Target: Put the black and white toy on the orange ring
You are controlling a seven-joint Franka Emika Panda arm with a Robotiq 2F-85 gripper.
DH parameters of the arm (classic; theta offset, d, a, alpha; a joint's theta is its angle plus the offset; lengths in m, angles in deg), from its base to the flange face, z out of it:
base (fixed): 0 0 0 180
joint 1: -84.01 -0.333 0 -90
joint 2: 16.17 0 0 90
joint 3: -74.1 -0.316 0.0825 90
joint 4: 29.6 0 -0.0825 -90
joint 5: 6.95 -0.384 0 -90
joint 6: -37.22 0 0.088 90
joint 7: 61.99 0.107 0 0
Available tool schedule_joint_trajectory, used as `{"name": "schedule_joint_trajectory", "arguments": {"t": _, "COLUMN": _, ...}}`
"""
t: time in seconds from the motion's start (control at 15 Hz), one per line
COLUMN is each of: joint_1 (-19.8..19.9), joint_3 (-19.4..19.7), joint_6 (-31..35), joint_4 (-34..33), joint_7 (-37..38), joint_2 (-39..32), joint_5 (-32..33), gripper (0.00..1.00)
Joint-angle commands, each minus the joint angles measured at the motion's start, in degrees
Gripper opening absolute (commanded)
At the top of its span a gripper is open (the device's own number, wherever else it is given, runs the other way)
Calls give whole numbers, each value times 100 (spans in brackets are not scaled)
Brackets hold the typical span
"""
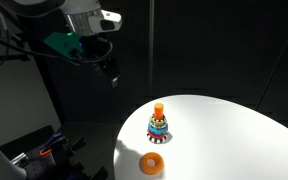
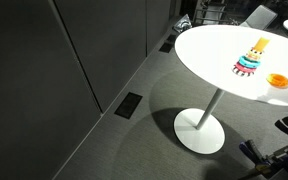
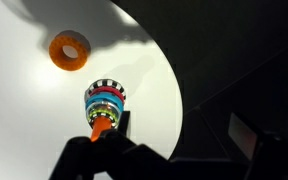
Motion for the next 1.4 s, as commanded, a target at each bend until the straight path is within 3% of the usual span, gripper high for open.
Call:
{"name": "schedule_joint_trajectory", "arguments": {"t": 0.0, "joint_1": 23, "joint_3": 122, "joint_6": 116, "joint_4": -496, "joint_7": 42, "joint_2": -692, "joint_5": -277, "gripper": 100}}
{"name": "schedule_joint_trajectory", "arguments": {"t": 0.4, "joint_1": 136, "joint_3": 197, "joint_6": 247, "joint_4": -927, "joint_7": 37, "joint_2": -1459, "joint_5": -570, "gripper": 100}}
{"name": "schedule_joint_trajectory", "arguments": {"t": 1.0, "joint_1": 218, "joint_3": 109, "joint_6": 257, "joint_4": -864, "joint_7": -29, "joint_2": -1476, "joint_5": -559, "gripper": 100}}
{"name": "schedule_joint_trajectory", "arguments": {"t": 1.33, "joint_1": 334, "joint_3": 153, "joint_6": 410, "joint_4": -959, "joint_7": 36, "joint_2": -1926, "joint_5": -551, "gripper": 100}}
